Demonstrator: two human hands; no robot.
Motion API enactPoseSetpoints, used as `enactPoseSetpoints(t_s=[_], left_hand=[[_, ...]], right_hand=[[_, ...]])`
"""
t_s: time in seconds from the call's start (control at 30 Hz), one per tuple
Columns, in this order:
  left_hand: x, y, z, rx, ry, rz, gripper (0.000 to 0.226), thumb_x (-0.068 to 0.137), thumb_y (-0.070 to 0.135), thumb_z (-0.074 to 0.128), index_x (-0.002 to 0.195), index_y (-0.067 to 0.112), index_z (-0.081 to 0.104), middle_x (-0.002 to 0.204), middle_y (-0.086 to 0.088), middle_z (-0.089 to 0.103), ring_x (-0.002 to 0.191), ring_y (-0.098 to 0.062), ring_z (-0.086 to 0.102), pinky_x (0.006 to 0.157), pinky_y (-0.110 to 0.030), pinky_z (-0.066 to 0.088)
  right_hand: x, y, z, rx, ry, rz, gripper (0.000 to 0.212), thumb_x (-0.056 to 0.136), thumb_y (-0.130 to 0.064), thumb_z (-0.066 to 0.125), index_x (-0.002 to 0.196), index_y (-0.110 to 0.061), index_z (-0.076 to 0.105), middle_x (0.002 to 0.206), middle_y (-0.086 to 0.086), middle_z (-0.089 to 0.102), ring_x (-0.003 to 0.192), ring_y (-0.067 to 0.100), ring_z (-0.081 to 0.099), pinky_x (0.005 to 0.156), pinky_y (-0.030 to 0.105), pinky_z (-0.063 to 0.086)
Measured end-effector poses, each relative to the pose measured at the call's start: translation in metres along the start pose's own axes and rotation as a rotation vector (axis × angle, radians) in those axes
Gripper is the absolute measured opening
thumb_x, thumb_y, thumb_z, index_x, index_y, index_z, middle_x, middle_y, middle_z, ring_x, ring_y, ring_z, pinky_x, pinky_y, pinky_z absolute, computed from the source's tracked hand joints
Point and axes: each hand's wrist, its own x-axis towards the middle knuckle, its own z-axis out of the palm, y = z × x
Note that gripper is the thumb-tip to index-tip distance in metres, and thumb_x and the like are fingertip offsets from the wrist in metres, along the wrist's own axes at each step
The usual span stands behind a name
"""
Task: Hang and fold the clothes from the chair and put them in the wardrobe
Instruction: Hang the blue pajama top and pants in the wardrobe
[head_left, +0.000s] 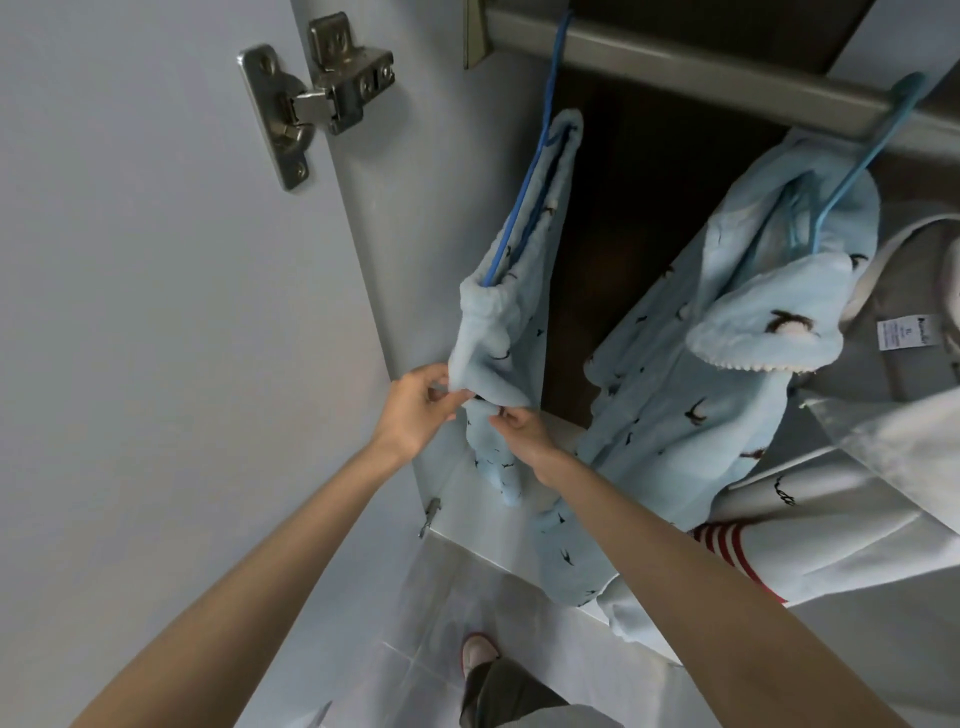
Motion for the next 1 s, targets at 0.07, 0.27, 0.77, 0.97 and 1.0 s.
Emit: enactPoseSetpoints(t_s=[0.07, 0.27, 0.77, 0.97, 1.0], left_hand=[[-0.005, -0.005, 0.004, 0.011, 0.005, -0.031, 0.018, 0.085, 0.022, 0.071, 0.098, 0.009, 0.069, 0.096, -0.009, 0.069, 0.079, -0.032, 0.068, 0.076, -0.044, 0.059], [-0.017, -0.006, 0.016, 0.013, 0.027, -0.063, 0.018, 0.085, 0.022, 0.071, 0.099, 0.011, 0.066, 0.091, 0.002, 0.065, 0.074, -0.028, 0.068, 0.076, -0.046, 0.058], [-0.043, -0.013, 0.018, 0.033, -0.025, -0.094, 0.037, 0.091, 0.024, 0.063, 0.127, 0.015, 0.056, 0.099, 0.004, 0.067, 0.101, -0.013, 0.063, 0.094, -0.025, 0.045], [-0.084, -0.020, 0.000, 0.079, -0.119, -0.090, 0.042, 0.096, 0.024, 0.056, 0.135, 0.013, 0.048, 0.120, -0.005, 0.061, 0.110, -0.019, 0.058, 0.083, -0.017, 0.046], [-0.093, -0.021, -0.003, 0.080, -0.128, -0.077, 0.040, 0.096, 0.023, 0.055, 0.135, 0.012, 0.049, 0.120, -0.005, 0.060, 0.110, -0.020, 0.058, 0.075, -0.011, 0.044]], right_hand=[[-0.006, 0.005, 0.003, -0.005, -0.056, 0.012, 0.032, 0.098, -0.013, 0.049, 0.130, -0.012, 0.056, 0.113, -0.002, 0.059, 0.105, 0.009, 0.053, 0.070, 0.009, 0.043], [-0.017, 0.010, 0.004, -0.048, -0.106, 0.076, 0.037, 0.100, -0.017, 0.046, 0.136, -0.017, 0.050, 0.118, -0.004, 0.052, 0.109, 0.009, 0.048, 0.089, 0.021, 0.038], [-0.055, 0.017, 0.008, -0.002, -0.043, 0.201, 0.046, 0.096, -0.016, 0.050, 0.139, -0.026, 0.038, 0.133, 0.003, 0.051, 0.115, 0.020, 0.052, 0.078, 0.026, 0.049], [-0.117, 0.014, 0.013, 0.068, 0.049, 0.176, 0.051, 0.096, -0.016, 0.056, 0.143, -0.018, 0.036, 0.129, 0.006, 0.054, 0.102, 0.015, 0.054, 0.076, 0.024, 0.047], [-0.130, 0.016, 0.016, 0.071, 0.058, 0.171, 0.050, 0.096, -0.016, 0.056, 0.142, -0.017, 0.037, 0.125, 0.006, 0.055, 0.099, 0.015, 0.055, 0.080, 0.026, 0.046]])
